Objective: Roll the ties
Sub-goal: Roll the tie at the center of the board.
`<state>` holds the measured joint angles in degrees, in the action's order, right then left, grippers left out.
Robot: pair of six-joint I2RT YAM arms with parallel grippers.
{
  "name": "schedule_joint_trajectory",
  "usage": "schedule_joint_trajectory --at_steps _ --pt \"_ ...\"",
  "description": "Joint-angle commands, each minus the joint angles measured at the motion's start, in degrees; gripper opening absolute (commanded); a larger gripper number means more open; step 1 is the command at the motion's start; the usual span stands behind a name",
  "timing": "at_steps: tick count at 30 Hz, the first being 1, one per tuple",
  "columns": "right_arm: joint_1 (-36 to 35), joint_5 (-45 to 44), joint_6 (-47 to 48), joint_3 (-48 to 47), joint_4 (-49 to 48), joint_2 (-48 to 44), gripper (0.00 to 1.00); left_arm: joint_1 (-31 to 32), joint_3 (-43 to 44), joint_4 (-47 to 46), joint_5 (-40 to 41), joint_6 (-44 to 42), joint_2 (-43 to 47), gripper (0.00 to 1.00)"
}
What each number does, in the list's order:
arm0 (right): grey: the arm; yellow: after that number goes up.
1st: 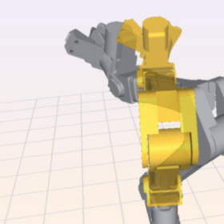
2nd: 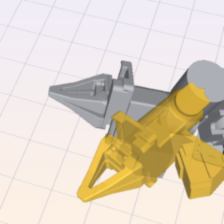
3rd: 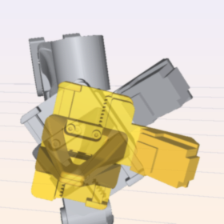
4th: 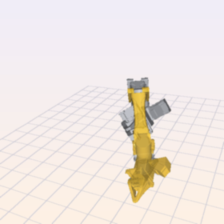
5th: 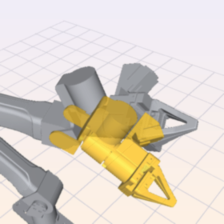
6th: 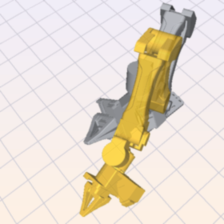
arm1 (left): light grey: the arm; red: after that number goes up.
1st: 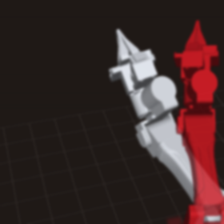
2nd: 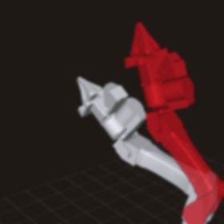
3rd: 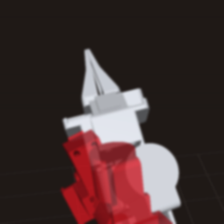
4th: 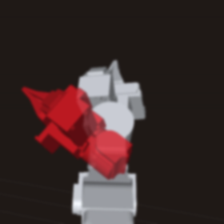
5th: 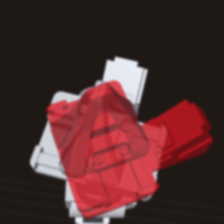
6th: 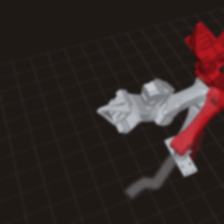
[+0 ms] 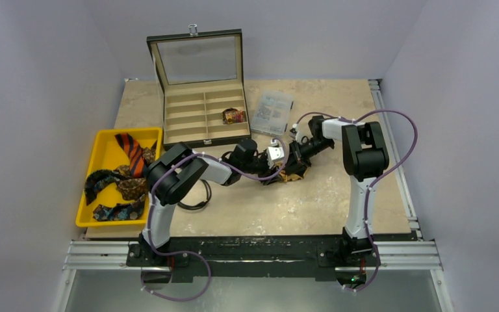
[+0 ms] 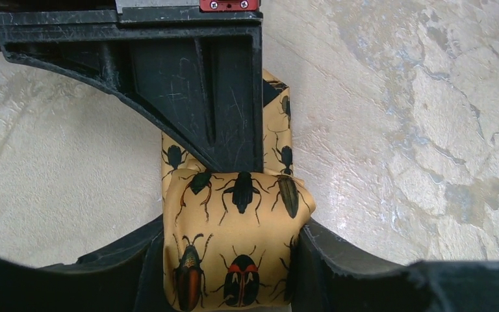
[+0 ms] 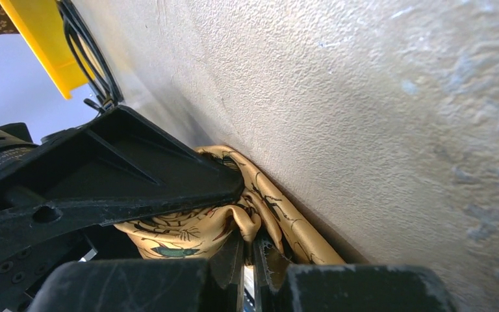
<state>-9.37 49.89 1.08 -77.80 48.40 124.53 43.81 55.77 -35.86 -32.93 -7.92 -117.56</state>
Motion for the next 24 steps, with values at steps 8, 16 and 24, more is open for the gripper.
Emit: schedule_joint_trajectory --at_steps 8,16,24 --pt "-3.7 -3.3 2.4 7.7 -7.3 -9.5 0.21 1.0 -0.4 28.8 4.6 -8.5 7.5 0.0" --pt "-3.4 3.1 6.1 7.4 -3.8 -17.6 0.3 1.1 1.2 42.4 7.3 -12.8 3.8 0.0" --pt "-3.2 4.8 3.7 8.2 -5.1 -17.2 0.47 2.3 4.7 45.9 13.4 -8.3 3.6 0.0"
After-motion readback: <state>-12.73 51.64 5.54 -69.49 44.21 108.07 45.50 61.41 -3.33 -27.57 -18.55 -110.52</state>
